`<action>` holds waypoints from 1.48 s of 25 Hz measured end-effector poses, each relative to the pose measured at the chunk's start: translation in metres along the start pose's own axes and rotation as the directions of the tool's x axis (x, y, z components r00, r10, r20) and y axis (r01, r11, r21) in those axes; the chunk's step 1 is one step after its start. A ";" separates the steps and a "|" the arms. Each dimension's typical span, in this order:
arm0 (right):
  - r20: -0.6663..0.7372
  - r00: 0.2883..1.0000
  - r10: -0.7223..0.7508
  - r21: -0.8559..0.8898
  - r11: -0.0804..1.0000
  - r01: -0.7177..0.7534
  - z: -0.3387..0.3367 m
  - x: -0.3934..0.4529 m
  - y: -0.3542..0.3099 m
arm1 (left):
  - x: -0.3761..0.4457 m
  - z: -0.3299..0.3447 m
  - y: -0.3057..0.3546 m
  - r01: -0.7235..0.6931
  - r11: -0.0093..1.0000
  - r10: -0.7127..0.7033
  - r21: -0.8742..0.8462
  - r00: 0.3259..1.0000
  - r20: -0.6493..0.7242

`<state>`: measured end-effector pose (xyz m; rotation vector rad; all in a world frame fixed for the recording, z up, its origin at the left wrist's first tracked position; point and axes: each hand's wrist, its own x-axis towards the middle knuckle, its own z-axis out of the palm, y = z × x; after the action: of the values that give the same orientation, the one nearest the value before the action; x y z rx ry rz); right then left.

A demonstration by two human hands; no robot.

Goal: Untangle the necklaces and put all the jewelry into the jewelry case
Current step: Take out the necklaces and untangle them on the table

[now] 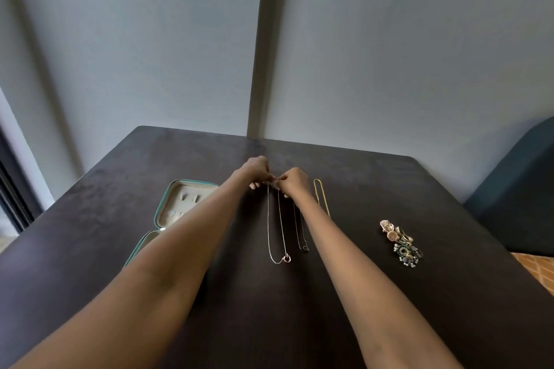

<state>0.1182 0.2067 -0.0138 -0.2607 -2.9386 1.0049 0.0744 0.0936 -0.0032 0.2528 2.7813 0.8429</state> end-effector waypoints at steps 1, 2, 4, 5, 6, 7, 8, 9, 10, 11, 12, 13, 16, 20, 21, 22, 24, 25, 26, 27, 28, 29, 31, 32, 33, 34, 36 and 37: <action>-0.008 1.000 -0.024 -0.040 0.999 0.024 -0.001 0.000 0.000 | 0.001 0.002 -0.001 -0.005 1.000 0.005 0.016 1.000 -0.019; -0.024 0.998 -0.055 -0.063 0.997 0.054 -0.003 -0.002 0.001 | 0.000 0.003 -0.002 -0.018 0.999 0.019 0.033 0.999 -0.045; -0.085 0.989 -0.125 -0.070 0.990 0.119 -0.010 -0.014 0.005 | -0.003 0.004 -0.002 -0.043 0.997 0.050 0.070 0.993 -0.106; -0.124 0.978 -0.165 -0.072 0.985 0.157 -0.014 -0.025 0.009 | -0.006 0.005 -0.002 -0.049 0.995 0.060 0.084 0.989 -0.138; -0.159 0.965 -0.210 -0.086 0.976 0.198 -0.018 -0.039 0.014 | -0.011 0.005 -0.001 -0.057 0.993 0.073 0.099 0.985 -0.160; -0.190 0.946 -0.262 -0.109 0.963 0.245 -0.020 -0.054 0.020 | -0.017 0.005 0.001 -0.071 0.990 0.091 0.121 0.981 -0.171; -0.214 0.920 -0.328 -0.144 0.942 0.302 -0.021 -0.071 0.028 | -0.024 0.007 0.002 -0.079 0.986 0.103 0.147 0.980 -0.168; -0.228 0.884 -0.408 -0.181 0.910 0.373 -0.022 -0.088 0.035 | -0.031 0.009 0.002 -0.094 0.981 0.122 0.170 0.979 -0.162; -0.228 0.843 -0.487 -0.217 0.869 0.444 -0.021 -0.103 0.043 | -0.038 0.012 0.002 -0.106 0.977 0.134 0.187 0.980 -0.147; -0.221 0.805 -0.551 -0.249 0.830 0.500 -0.018 -0.115 0.052 | -0.044 0.015 0.001 -0.110 0.974 0.137 0.199 0.982 -0.128; -0.215 0.776 -0.593 -0.277 0.799 0.534 -0.015 -0.125 0.058 | -0.048 0.019 -0.001 -0.103 0.974 0.128 0.200 0.985 -0.117; -0.220 0.758 -0.615 -0.297 0.782 0.548 -0.011 -0.131 0.062 | -0.051 0.023 -0.003 -0.091 0.975 0.116 0.203 0.987 -0.115; -0.301 0.714 -0.632 -0.308 0.773 0.554 -0.003 -0.143 0.064 | -0.058 0.030 -0.004 -0.041 0.979 0.075 0.202 0.984 -0.164; -0.329 0.687 -0.648 -0.305 0.761 0.572 -0.001 -0.143 0.062 | -0.049 0.023 -0.003 0.027 0.975 0.018 0.222 0.980 -0.197; -0.326 0.693 -0.643 -0.294 0.765 0.572 -0.001 -0.142 0.061 | -0.045 0.019 -0.003 0.038 0.974 0.003 0.221 0.983 -0.182; -0.323 0.698 -0.639 -0.283 0.769 0.573 0.000 -0.139 0.059 | -0.039 0.014 -0.003 0.046 0.973 -0.008 0.224 0.986 -0.168; -0.325 0.698 -0.638 -0.273 0.770 0.577 0.002 -0.134 0.056 | -0.029 0.007 -0.002 0.058 0.967 -0.024 0.249 0.990 -0.137; -0.330 0.691 -0.643 -0.275 0.766 0.581 0.003 -0.132 0.054 | -0.025 0.005 -0.001 0.062 0.962 -0.028 0.265 0.991 -0.129; -0.334 0.682 -0.650 -0.281 0.760 0.587 0.005 -0.130 0.054 | -0.021 0.002 -0.001 0.063 0.958 -0.029 0.281 0.992 -0.123; -0.331 0.680 -0.654 -0.285 0.757 0.588 0.007 -0.127 0.053 | -0.017 0.000 -0.001 0.057 0.955 -0.023 0.292 0.992 -0.120; -0.324 0.684 -0.653 -0.285 0.757 0.588 0.008 -0.125 0.053 | -0.015 0.000 -0.002 0.054 0.952 -0.019 0.300 0.993 -0.119; -0.321 0.687 -0.652 -0.283 0.758 0.587 0.008 -0.124 0.052 | -0.014 0.000 -0.002 0.052 0.950 -0.015 0.308 0.993 -0.120; -0.339 0.690 -0.639 -0.271 0.769 0.579 0.008 -0.122 0.051 | -0.014 0.000 -0.002 0.038 0.941 -0.001 0.336 0.994 -0.110; -0.355 0.693 -0.628 -0.262 0.778 0.571 0.007 -0.122 0.051 | -0.015 0.000 -0.003 0.029 0.938 0.005 0.346 0.995 -0.098; -0.367 0.699 -0.614 -0.254 0.789 0.560 0.007 -0.122 0.051 | -0.016 -0.001 -0.004 0.022 0.936 0.009 0.352 0.996 -0.088; -0.367 0.709 -0.602 -0.246 0.798 0.550 0.007 -0.122 0.050 | -0.017 -0.001 -0.005 0.018 0.935 0.011 0.354 0.997 -0.080; -0.347 0.729 -0.590 -0.235 0.807 0.541 0.006 -0.125 0.049 | -0.019 0.000 -0.005 0.017 0.933 0.012 0.361 0.997 -0.078; -0.340 0.736 -0.586 -0.227 0.810 0.540 0.006 -0.126 0.049 | -0.019 0.002 -0.004 0.018 0.930 0.013 0.366 0.997 -0.082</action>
<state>0.2493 0.2203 -0.0444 0.3785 -2.4431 0.6010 0.0925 0.0867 -0.0041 0.2802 3.0004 0.3292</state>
